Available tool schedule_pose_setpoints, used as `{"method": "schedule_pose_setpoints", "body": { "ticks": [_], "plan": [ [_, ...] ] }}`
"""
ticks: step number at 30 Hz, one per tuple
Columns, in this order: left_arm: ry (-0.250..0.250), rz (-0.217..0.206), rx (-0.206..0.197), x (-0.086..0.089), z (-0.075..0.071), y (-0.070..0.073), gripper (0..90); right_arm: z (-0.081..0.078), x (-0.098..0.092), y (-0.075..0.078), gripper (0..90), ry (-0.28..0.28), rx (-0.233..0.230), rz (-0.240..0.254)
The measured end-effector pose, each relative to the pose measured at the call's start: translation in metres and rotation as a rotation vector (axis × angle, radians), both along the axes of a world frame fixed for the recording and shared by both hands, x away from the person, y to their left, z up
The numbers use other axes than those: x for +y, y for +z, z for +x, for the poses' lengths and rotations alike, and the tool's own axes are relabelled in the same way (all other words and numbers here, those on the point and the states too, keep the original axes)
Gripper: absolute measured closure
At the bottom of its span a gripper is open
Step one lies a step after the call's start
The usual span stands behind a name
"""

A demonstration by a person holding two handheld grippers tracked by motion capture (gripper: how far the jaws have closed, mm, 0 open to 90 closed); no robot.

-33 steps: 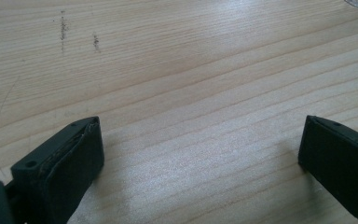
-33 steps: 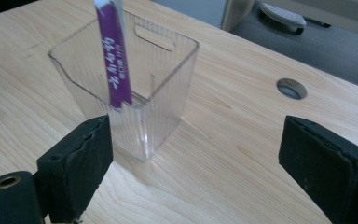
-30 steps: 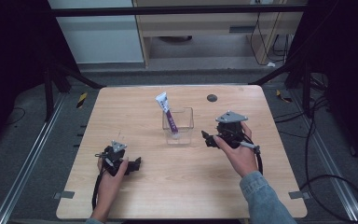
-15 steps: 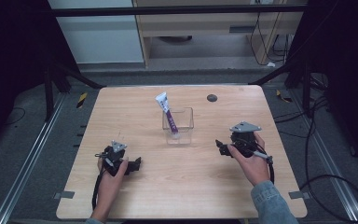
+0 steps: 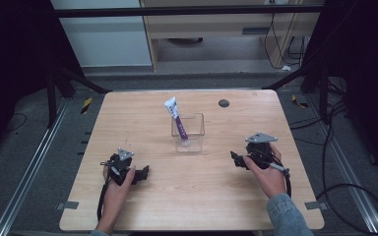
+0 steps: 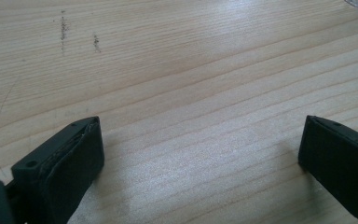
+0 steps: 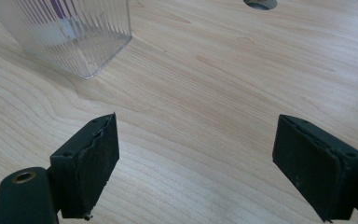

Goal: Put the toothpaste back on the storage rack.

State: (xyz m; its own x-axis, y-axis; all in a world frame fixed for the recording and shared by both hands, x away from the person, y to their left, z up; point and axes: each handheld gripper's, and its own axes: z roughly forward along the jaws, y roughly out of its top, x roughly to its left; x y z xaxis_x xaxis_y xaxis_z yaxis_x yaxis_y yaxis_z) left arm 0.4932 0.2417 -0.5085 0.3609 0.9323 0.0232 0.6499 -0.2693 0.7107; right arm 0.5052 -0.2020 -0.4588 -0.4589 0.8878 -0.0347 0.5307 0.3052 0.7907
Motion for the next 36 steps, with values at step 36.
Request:
{"method": "schedule_pose_setpoints", "body": {
  "ticks": [36],
  "plan": [
    [0.000,0.000,0.000,0.000,0.000,0.000,0.0,0.011,-0.032,-0.034,12.8,-0.136,0.077,0.052]
  ]
}}
